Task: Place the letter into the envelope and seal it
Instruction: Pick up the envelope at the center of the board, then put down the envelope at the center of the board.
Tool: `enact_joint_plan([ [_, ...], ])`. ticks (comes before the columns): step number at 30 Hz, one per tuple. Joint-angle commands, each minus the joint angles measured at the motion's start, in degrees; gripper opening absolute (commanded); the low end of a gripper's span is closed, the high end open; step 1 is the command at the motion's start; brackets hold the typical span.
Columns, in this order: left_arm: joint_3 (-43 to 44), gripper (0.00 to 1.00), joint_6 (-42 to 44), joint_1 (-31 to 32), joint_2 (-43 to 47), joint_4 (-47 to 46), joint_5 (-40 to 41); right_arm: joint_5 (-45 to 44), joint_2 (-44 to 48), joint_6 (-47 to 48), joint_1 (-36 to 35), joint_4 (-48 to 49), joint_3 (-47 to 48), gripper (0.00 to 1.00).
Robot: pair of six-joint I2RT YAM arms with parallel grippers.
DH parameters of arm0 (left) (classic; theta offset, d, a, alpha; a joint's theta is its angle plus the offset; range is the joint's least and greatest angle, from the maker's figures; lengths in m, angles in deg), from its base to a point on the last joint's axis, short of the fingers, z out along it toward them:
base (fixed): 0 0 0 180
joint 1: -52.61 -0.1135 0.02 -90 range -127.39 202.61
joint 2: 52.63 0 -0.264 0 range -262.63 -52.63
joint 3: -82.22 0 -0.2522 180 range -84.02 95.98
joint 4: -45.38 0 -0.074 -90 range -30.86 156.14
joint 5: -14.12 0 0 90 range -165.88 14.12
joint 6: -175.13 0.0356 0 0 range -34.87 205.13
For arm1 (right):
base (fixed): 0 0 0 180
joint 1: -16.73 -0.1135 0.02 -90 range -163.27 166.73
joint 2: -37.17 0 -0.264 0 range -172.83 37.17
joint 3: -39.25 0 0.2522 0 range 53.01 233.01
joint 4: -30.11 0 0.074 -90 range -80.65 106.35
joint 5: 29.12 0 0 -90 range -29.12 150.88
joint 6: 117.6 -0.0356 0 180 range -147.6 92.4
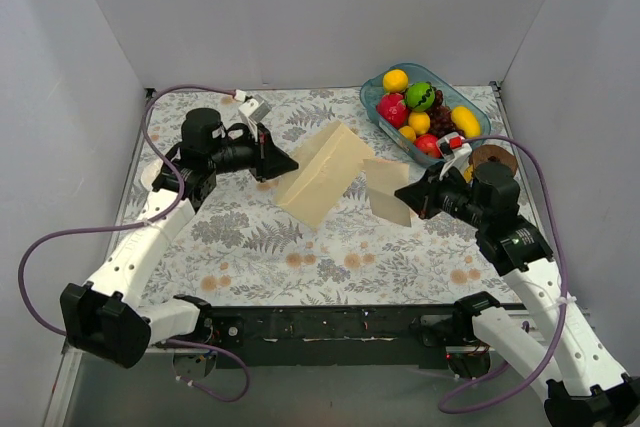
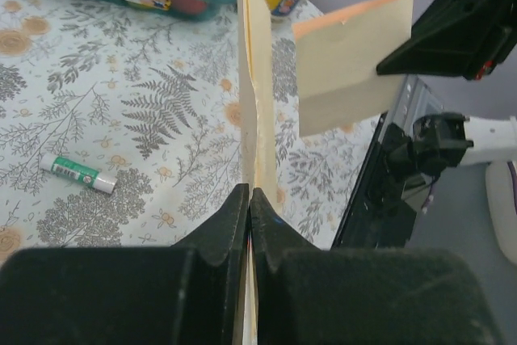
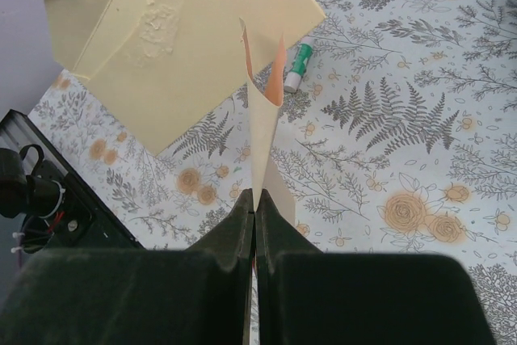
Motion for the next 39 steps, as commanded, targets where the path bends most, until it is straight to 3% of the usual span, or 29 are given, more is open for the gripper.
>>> enact_joint_plan([
  [1, 4.2, 0.0, 14.7, 0.8, -3.4, 14.3, -5.9, -2.0, 1.3, 2.2, 0.1, -0.5, 3.1, 0.01],
  [8, 4.0, 0.0, 25.8, 6.4, -7.8, 24.5, 12.3, -5.5, 1.8, 2.5, 0.2, -1.4, 4.4, 0.01],
  [16, 7.4, 0.0, 31.5, 15.5, -17.7, 30.6, 20.4, -13.2, 3.5, 4.3, 0.1, -4.1, 7.9, 0.01],
  [19, 7.9, 0.03, 37.1, 17.0, -18.5, 33.2, 13.5, -14.0, 3.9, 4.8, 0.2, -4.9, 8.1, 0.01],
  [29, 4.5, 0.01, 49.8, 19.8, -16.4, 32.5, 9.0, -15.1, 4.1, 5.2, 0.1, -4.9, 7.1, 0.01],
  [31, 3.9, 0.24, 52.5, 19.8, -16.6, 30.9, 12.0, -15.2, 4.1, 5.4, 0.1, -4.9, 6.8, 0.01],
  [32, 3.6, 0.96, 52.5, 19.8, -16.6, 29.8, 13.3, -15.2, 3.9, 5.5, 0.2, -4.9, 6.7, 0.01],
  [39, -1.1, 0.98, 39.7, 19.8, -7.5, 8.7, 21.8, -14.7, 2.3, 5.5, 0.1, -3.7, 4.5, 0.01],
])
